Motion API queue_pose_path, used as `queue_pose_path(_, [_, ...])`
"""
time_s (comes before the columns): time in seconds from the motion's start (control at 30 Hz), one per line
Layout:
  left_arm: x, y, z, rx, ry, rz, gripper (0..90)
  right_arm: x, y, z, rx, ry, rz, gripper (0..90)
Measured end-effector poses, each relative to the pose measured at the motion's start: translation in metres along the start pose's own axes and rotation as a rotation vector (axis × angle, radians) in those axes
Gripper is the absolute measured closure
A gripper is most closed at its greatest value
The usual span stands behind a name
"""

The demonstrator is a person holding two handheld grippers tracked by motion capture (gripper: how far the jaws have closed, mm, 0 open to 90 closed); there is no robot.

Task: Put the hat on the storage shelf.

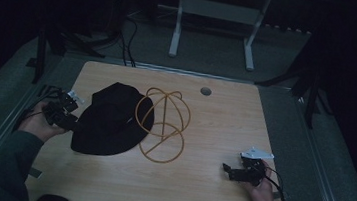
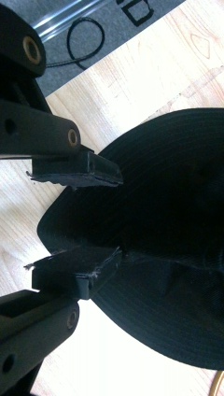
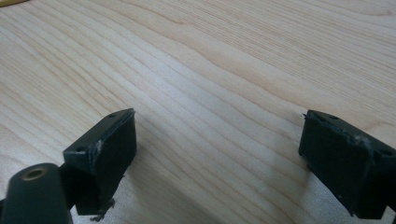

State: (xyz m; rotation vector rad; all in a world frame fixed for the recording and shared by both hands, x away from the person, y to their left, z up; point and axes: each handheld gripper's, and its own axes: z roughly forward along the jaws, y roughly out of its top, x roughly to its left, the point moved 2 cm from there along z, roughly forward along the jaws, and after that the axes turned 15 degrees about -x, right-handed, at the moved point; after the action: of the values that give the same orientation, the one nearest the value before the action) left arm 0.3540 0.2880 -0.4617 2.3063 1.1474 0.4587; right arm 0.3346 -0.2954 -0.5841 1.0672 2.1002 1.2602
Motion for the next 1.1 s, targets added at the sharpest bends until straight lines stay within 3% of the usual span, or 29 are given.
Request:
queue_pose_path(0.23, [-0.005, 0.009, 0.006, 0.034, -0.015, 0.028, 58.4, 0.0, 0.0, 0.0, 0.0, 0.001, 0.001, 11.1])
queue_pose_path(0.7, [-0.003, 0.023, 0.021, 0.086, -0.037, 0.005, 60.2, 0.0, 0.0, 0.0, 0.0, 0.005, -0.003, 11.1])
queue_pose_path(1.1, [-0.007, 0.034, 0.035, 0.156, -0.066, 0.025, 63.4, 0.0, 0.0, 0.0, -0.001, 0.01, -0.009, 11.1])
